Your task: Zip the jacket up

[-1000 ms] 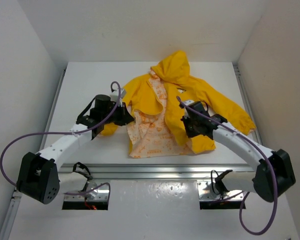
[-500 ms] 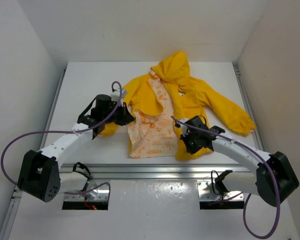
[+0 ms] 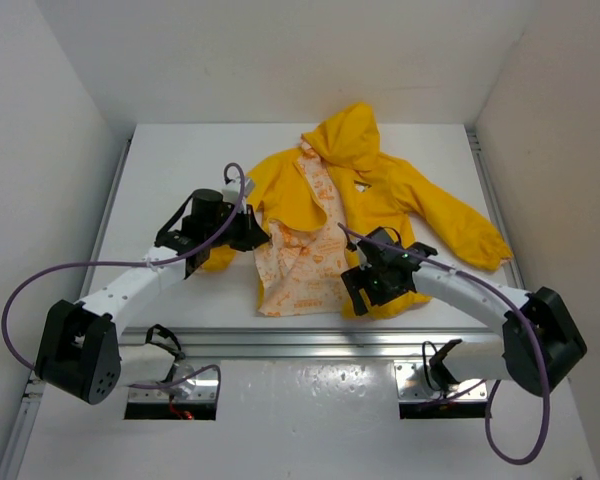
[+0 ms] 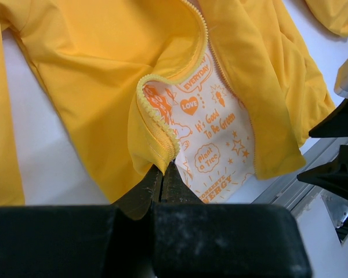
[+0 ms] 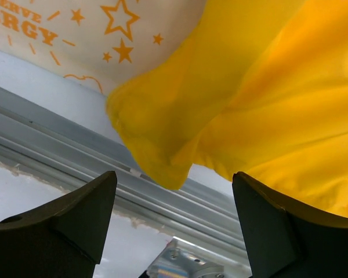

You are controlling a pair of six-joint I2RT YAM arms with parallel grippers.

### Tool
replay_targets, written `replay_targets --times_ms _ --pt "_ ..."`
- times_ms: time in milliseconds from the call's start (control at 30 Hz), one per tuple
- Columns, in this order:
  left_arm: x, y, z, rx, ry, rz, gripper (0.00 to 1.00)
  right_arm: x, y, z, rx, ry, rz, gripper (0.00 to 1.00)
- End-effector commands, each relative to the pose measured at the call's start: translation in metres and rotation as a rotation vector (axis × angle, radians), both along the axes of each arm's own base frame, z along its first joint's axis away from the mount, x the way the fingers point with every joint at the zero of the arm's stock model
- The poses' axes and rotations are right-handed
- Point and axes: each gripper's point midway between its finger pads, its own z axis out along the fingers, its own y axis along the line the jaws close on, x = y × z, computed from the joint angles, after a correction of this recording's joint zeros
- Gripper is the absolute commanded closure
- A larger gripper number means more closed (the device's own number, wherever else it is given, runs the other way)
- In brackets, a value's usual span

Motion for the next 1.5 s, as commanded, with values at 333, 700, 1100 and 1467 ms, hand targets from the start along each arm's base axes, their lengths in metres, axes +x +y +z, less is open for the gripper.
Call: replay_targets --times_ms 333,700,1100,1467 --pt "0.000 -0.003 0.015 -0.035 -0.059 -0.002 1.00 0.001 0.017 -0.003 0.013 0.139 -0.156 0.21" --pt "-0.003 -0.004 0.012 -0.047 -0.037 -0.002 1.00 0.003 0.026 -0.012 -0.012 0.214 -0.231 0.27" --pt "-0.003 -0.007 0.006 -0.056 -0.021 -0.008 1.00 0.003 0.033 -0.018 -0.045 0.242 -0.216 0.33" --pt "-0.004 -0.005 0.002 -0.056 -0.011 -0.007 1.00 0.005 0.030 -0.030 -0.132 0.255 -0.222 0.41"
